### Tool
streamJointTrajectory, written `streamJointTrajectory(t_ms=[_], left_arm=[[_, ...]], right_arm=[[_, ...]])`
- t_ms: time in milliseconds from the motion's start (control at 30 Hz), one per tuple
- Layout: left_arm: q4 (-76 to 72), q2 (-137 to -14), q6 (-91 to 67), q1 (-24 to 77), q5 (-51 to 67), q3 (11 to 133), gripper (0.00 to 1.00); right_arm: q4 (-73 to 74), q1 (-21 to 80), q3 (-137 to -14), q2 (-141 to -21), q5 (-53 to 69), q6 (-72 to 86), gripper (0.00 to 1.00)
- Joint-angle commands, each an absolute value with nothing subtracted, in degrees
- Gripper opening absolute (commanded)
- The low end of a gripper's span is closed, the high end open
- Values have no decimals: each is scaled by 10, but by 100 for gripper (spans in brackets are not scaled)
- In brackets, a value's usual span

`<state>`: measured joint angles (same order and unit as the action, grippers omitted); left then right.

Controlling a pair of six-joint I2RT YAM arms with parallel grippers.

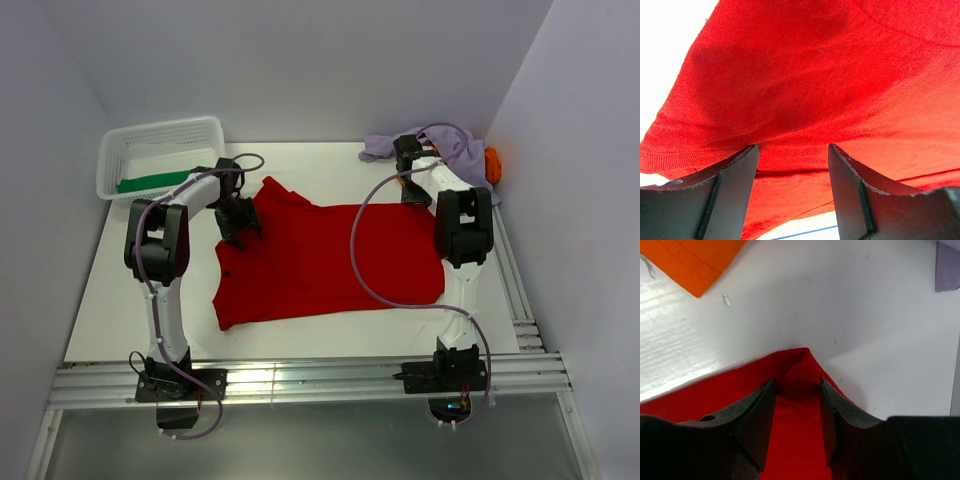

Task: Roll the t-shirts
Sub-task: Fold the tshirt

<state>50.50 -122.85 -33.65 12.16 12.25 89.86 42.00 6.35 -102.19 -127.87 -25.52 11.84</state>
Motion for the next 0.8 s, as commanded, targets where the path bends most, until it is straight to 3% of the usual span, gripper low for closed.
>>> streamJointTrajectory(t_ms=[0, 100, 300, 367, 533, 567, 600, 633, 700, 767], left_arm=[[360, -1346, -326, 119, 82, 851, 65], [359, -1346, -326, 119, 81, 850, 65], [360, -1346, -324, 119, 81, 849, 64], [360, -1346, -323, 119, 82, 850, 64], [363, -1347, -323, 119, 83, 851, 64], [363, -1348, -325, 119, 85, 852, 64], [362, -1347, -325, 119, 85, 853, 64], [362, -1347, -327, 119, 85, 853, 64], [364, -1347, -326, 119, 85, 853, 64], [365, -1348, -323, 119, 84, 853, 64]], right_arm=[[414, 65, -1013, -1268, -260, 112, 47], [414, 66, -1008, -1270, -262, 112, 44], [421, 58, -1010, -1269, -291, 134, 4], [420, 45, -1009, -1264, -293, 140, 0], [425, 11, -1025, -1272, -294, 153, 2], [428, 5, -1029, -1279, -289, 153, 9], [430, -8, -1041, -1283, -288, 155, 26], [432, -17, -1047, -1286, -289, 159, 35], [446, -32, -1068, -1295, -288, 175, 43], [463, -42, -1081, -1301, -287, 185, 45]])
